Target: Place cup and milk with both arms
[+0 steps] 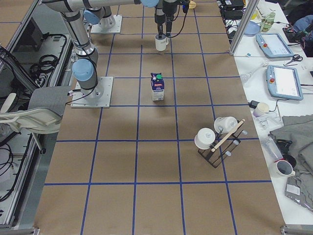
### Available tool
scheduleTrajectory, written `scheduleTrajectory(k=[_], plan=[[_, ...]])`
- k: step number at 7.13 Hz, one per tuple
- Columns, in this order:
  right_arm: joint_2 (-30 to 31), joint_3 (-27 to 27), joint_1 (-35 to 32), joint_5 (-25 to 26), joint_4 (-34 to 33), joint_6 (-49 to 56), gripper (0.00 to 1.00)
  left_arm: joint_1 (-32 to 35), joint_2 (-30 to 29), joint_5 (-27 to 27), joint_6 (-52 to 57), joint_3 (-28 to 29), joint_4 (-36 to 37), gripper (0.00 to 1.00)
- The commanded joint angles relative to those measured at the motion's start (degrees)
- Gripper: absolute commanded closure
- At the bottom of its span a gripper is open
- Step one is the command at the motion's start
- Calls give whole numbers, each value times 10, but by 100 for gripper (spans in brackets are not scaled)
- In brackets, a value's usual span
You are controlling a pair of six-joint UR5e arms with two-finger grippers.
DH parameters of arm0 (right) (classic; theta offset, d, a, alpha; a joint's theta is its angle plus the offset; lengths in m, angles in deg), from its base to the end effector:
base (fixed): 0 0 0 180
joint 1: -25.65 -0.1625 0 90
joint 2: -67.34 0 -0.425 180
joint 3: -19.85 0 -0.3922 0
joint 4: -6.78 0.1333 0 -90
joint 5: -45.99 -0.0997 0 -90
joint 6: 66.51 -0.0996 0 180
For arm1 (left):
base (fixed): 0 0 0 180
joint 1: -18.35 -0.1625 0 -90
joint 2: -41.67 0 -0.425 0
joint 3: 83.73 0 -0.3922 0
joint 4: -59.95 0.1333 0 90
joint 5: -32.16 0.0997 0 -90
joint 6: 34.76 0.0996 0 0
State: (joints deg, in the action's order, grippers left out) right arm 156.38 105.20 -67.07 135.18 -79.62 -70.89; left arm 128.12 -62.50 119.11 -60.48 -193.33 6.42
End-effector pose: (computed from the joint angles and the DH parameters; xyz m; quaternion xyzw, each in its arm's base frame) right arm 0.1582 -0.4914 0.5132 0.0145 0.9999 -0.0003 0.0071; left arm -0.3112 -0.4560 0.2619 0.0512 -0.9981 0.0114 0.0336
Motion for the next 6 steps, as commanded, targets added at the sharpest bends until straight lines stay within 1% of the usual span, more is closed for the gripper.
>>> scheduleTrajectory(k=[1,2,3,4,5,6], plan=[[0,0,1,0,0,1,0,5,-20,-3,-3,0,33,93],[0,-1,0,-2,-2,1,0,5,-29,1,1,0,33,84],[0,1,2,1,-2,2,0,5,-31,2,2,0,32,67],[-3,2,5,2,-4,10,0,6,-29,3,1,2,33,48],[-7,3,17,3,-8,32,0,6,-21,2,1,22,39,35],[-7,5,48,5,-5,65,0,-3,-6,4,8,49,18,19]])
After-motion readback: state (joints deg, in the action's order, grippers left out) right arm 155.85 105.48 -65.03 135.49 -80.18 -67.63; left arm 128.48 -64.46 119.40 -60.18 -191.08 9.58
